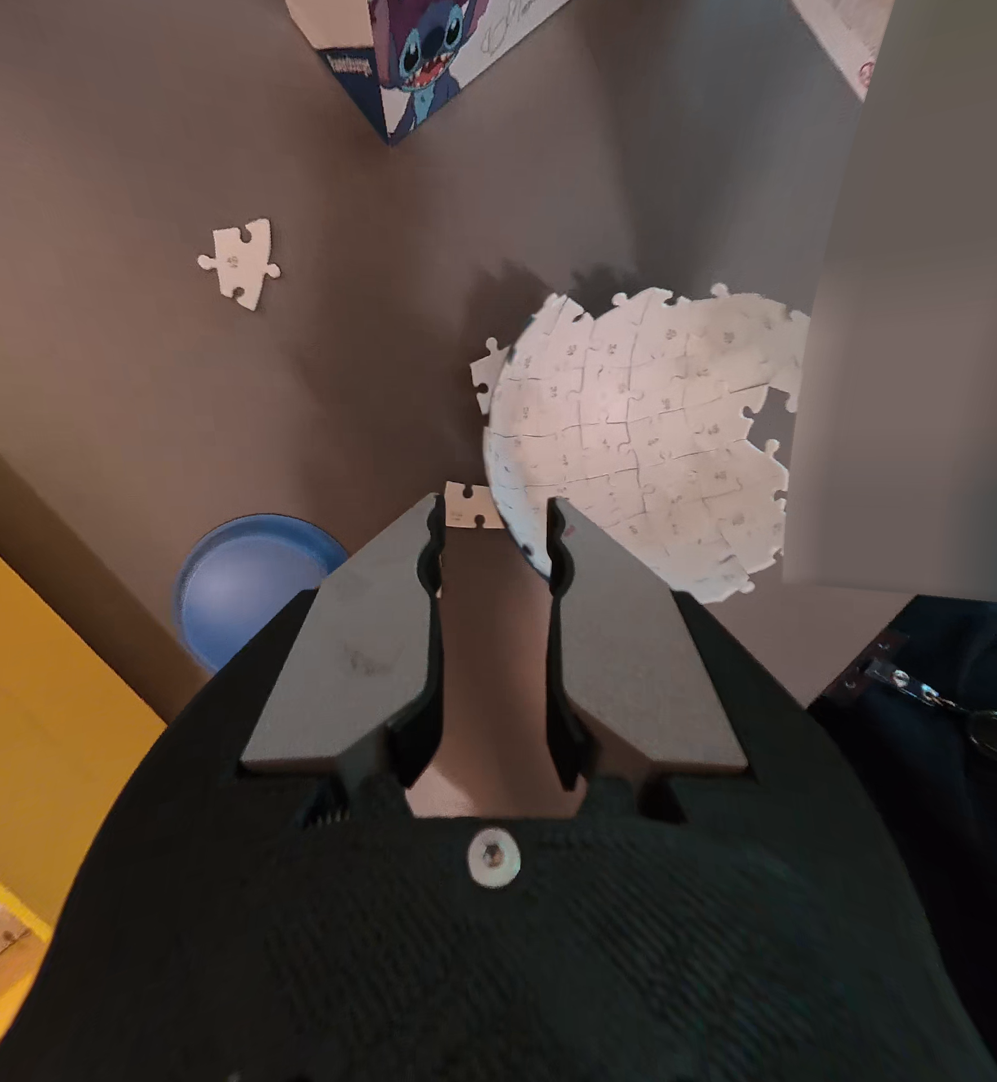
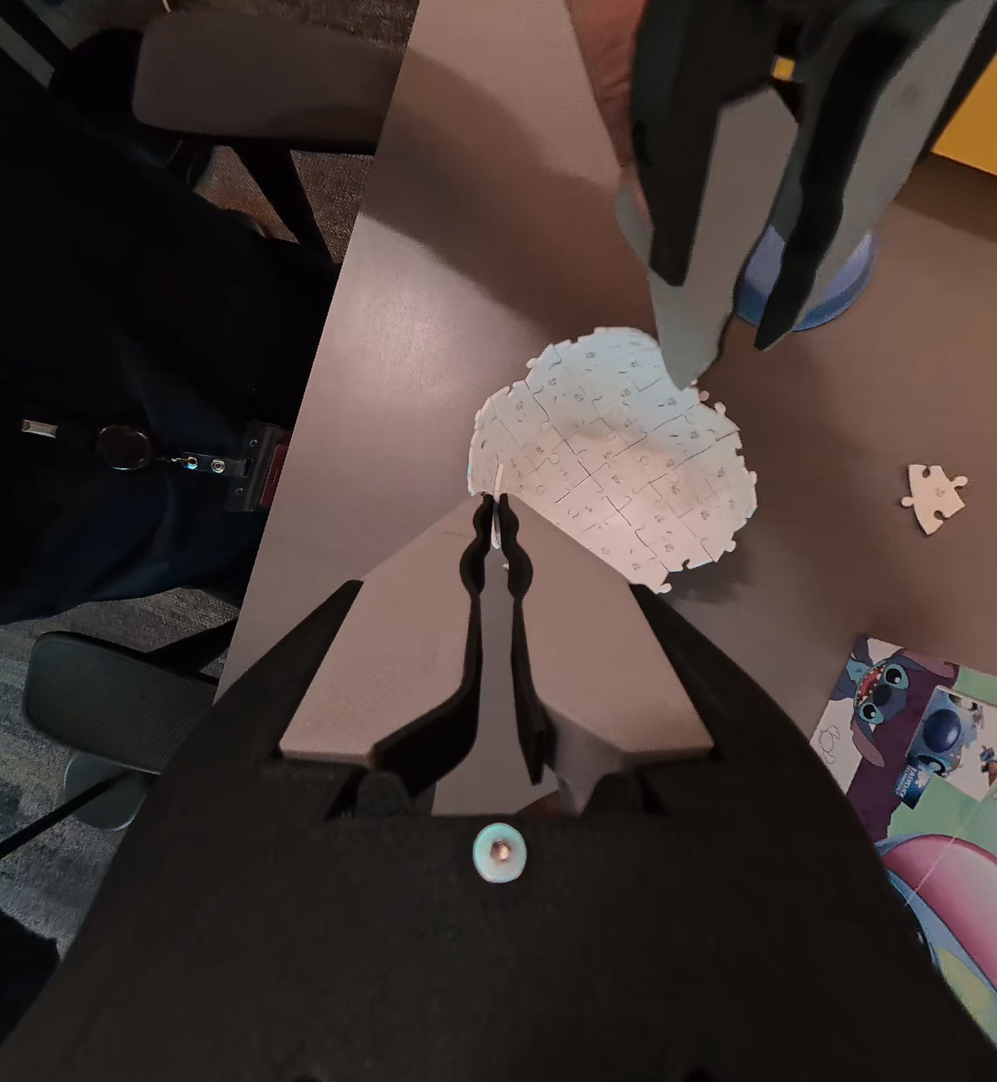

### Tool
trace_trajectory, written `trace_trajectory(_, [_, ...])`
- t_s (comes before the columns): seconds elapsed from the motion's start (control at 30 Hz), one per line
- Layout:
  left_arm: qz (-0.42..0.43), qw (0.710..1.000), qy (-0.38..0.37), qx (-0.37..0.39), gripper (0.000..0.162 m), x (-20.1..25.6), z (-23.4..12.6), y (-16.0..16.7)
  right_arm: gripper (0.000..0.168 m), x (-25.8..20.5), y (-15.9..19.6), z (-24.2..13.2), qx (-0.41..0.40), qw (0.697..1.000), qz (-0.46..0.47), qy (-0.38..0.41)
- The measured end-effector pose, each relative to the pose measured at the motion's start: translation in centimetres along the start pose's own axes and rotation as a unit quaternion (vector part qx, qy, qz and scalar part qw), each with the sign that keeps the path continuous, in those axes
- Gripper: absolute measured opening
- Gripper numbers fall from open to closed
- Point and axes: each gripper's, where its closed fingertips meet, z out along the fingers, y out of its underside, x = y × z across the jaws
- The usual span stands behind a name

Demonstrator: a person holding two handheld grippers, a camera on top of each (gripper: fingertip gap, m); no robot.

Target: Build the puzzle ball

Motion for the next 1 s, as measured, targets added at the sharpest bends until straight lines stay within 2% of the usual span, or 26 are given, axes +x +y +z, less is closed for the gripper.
trace_trajectory(0.23, [-0.01, 0.991, 0.066, -0.12, 0.034, -0.5, 3.1, 0.5, 0.0, -0.3, 1.1, -0.4, 0.006, 1.0, 0.004, 0.005])
trace_trajectory(0.4, [0.004, 0.989, 0.076, -0.128, 0.02, -0.4, 3.9, 0.1, 0.0, -0.3, 1.8, -0.6, 0.012, 1.0, 0.006, 0.008])
trace_trajectory(0.57, [0.02, 0.988, 0.068, -0.141, 0.023, -0.4, 4.9, 0.5, 0.0, -0.4, 2.0, -0.5, 0.019, 1.0, 0.005, 0.007])
trace_trajectory(0.73, [0.027, 0.99, 0.069, -0.123, 0.01, -0.3, 4.8, -0.5, 0.0, -0.4, 2.4, -0.3, 0.017, 1.0, 0.007, 0.008])
trace_trajectory(0.9, [0.035, 0.987, 0.068, -0.138, 0.008, 0.0, 5.3, 0.0, 0.0, -0.5, 2.2, -0.7, 0.025, 1.0, 0.006, 0.013])
trace_trajectory(1.0, [0.042, 0.988, 0.063, -0.134, 0.001, 0.0, 5.5, -0.2, 0.0, -0.6, 2.1, -0.7, 0.028, 0.999, 0.002, 0.015])
